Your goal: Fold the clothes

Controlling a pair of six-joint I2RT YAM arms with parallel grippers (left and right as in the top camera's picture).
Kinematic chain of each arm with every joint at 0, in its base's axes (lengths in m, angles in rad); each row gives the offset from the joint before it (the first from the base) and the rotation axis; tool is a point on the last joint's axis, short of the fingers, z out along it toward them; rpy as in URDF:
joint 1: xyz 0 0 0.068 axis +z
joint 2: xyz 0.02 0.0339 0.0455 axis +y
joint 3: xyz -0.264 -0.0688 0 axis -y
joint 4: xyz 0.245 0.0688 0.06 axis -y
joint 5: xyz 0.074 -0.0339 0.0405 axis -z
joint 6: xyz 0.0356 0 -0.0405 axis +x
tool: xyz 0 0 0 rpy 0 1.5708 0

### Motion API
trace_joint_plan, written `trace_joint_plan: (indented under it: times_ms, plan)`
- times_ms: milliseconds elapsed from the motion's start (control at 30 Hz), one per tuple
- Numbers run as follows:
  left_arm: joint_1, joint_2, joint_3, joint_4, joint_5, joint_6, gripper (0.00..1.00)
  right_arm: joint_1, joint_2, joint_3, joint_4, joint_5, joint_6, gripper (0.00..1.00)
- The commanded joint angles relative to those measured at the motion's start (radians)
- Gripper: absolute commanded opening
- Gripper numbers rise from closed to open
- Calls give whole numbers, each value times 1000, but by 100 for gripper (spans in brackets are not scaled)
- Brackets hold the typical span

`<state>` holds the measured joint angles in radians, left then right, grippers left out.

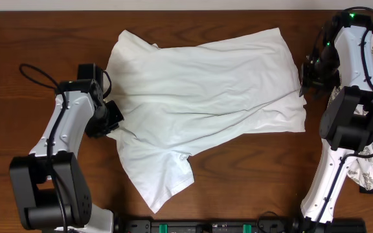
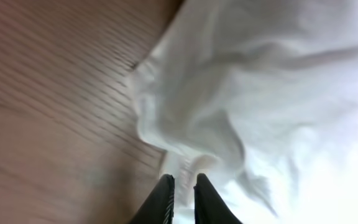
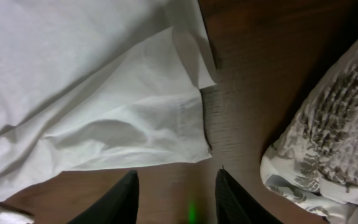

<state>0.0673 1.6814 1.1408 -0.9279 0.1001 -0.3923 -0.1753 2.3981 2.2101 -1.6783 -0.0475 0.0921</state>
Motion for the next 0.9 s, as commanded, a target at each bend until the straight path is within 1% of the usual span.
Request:
trace_joint_plan:
  times_ms: [0,267,300,367,467,533,633,733,800,867]
  plan:
    - [-1,-17,16,-6,47,6,14,-8,-27,13,0,21,9,41]
    - [-1,-17,16,2,47,6,17,-51,-27,13,-21,-7,8,42]
    - [-1,-17,16,3,47,6,21,-56,-30,13,-21,-22,6,42]
    - [-1,-17,16,7,47,6,26,-58,-38,11,-21,-32,4,42]
    - [-1,-17,16,11,46,6,37,-56,-79,-6,-21,-32,5,42]
    - [-1,-17,16,18,46,6,48,-53,-134,-39,-18,-30,9,42]
    - [-1,-17,15,33,47,6,58,-53,-249,-135,51,-6,43,44]
    - [-1,-17,15,56,47,6,64,-56,-377,-304,173,29,87,47]
    - [-1,-17,15,61,47,6,65,-58,-452,-439,248,28,96,48]
    - [-1,-17,15,61,47,6,65,-58,-509,-572,322,28,98,54]
